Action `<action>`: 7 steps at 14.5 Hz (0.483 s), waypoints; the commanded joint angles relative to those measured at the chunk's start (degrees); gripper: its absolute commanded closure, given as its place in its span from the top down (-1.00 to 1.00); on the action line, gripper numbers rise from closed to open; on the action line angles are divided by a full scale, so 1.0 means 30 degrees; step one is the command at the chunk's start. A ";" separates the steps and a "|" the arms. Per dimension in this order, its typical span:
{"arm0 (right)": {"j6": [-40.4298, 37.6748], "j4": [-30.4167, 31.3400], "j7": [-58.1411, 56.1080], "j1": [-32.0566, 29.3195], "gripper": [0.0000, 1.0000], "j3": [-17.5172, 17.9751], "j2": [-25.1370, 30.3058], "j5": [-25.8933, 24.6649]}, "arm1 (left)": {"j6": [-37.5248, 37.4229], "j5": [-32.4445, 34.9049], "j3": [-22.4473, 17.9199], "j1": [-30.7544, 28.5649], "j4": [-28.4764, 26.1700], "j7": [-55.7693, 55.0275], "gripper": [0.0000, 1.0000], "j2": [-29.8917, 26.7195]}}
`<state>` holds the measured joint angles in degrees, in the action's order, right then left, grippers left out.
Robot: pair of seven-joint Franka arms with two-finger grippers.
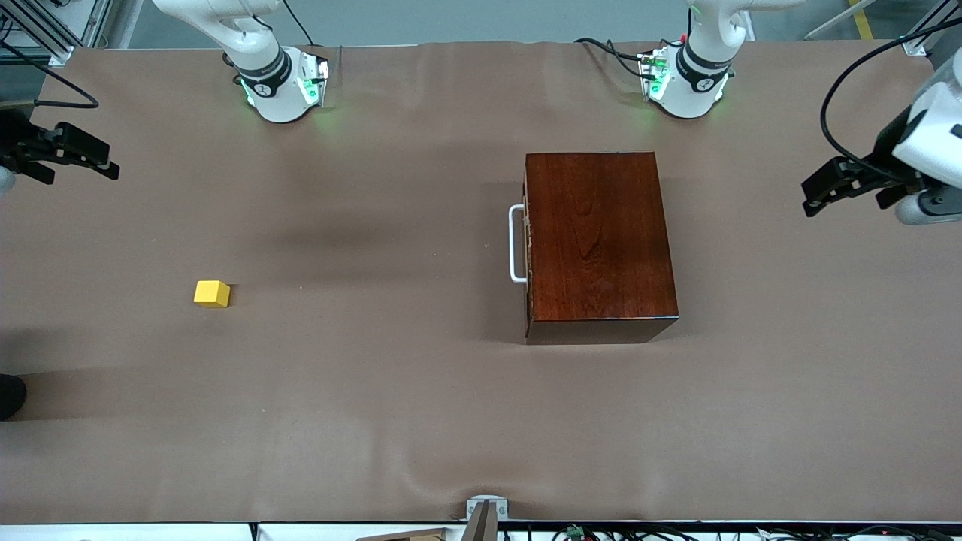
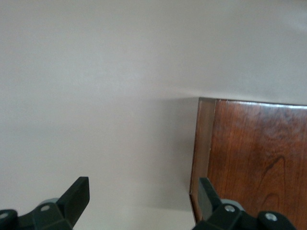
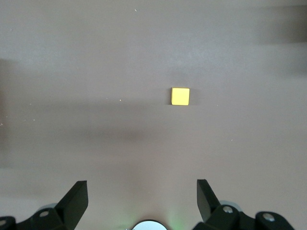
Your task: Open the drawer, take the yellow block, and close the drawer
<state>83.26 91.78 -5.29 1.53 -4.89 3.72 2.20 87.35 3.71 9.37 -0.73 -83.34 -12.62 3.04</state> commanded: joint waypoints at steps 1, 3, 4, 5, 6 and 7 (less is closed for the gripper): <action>-0.0154 0.0081 -0.0198 0.0135 1.00 -0.0185 0.0255 0.0147 | 0.0675 -0.0417 0.1469 -0.1420 -0.2506 0.0808 1.00 -0.1829; -0.0358 0.0081 -0.0198 0.0106 1.00 -0.0185 0.0255 0.0088 | 0.0941 -0.0417 0.2323 -0.2214 -0.3271 0.0838 1.00 -0.2416; -0.0360 0.0081 -0.0140 0.0134 1.00 -0.0156 0.0255 0.0059 | 0.0941 -0.0446 0.2325 -0.2245 -0.3536 0.0983 1.00 -0.2622; -0.0389 0.0081 -0.0081 0.0164 1.00 -0.0127 0.0255 0.0059 | 0.0999 -0.0620 0.2093 -0.2217 -0.3973 0.1594 1.00 -0.3030; -0.0389 0.0110 -0.0052 0.0193 1.00 -0.0185 0.0284 0.0030 | 0.1145 -0.0999 0.1772 -0.2216 -0.4355 0.2093 1.00 -0.3411; -0.0389 0.0110 -0.0022 0.0222 1.00 -0.0185 0.0284 0.0000 | 0.1175 -0.1119 0.1159 -0.2042 -0.4591 0.2359 1.00 -0.3676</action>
<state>82.53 91.78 -5.29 1.53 -4.93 3.72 2.19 89.05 2.62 14.70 -5.85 -92.82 -9.05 -3.88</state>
